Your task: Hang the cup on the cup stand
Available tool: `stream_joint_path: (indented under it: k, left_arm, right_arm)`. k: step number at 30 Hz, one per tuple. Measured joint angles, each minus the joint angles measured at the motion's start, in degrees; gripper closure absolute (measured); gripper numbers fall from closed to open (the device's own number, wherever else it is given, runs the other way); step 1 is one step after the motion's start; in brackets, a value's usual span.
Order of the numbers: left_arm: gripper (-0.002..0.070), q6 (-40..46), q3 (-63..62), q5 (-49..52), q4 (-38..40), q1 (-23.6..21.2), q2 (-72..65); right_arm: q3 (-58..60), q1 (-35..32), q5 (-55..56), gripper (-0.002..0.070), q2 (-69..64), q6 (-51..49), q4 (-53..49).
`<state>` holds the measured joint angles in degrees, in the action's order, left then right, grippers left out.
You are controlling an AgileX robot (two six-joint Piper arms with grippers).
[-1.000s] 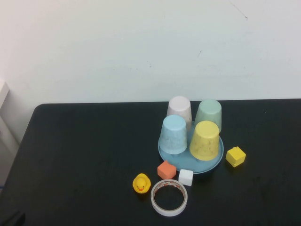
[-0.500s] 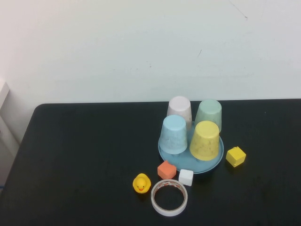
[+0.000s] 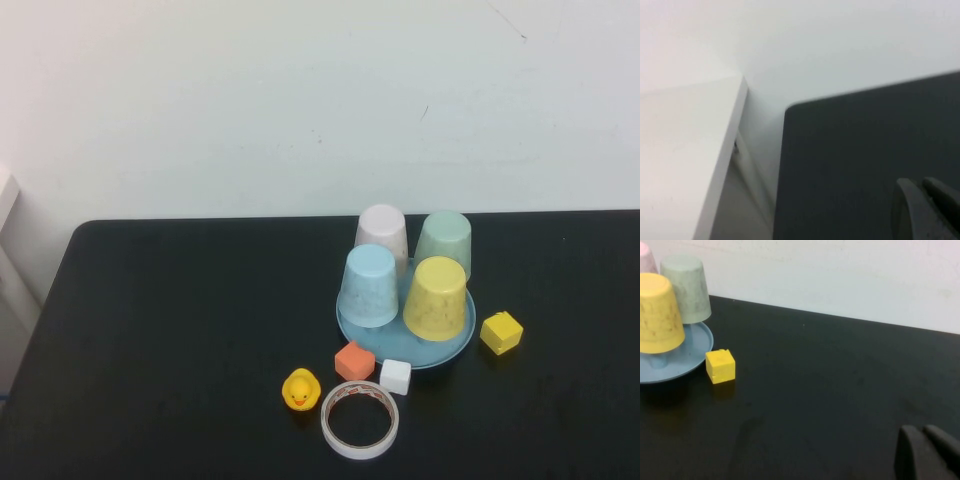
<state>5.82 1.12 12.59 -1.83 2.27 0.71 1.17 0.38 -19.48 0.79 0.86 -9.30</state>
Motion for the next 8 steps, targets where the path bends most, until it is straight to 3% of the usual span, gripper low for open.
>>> stream_joint_path:
  k: [8]
  left_arm:
    - [0.0676, 5.3, -0.1, 4.7, 4.5, 0.0, 0.0]
  right_arm:
    - [0.0, 0.0, 0.0, 0.0678, 0.0, -0.1, 0.0]
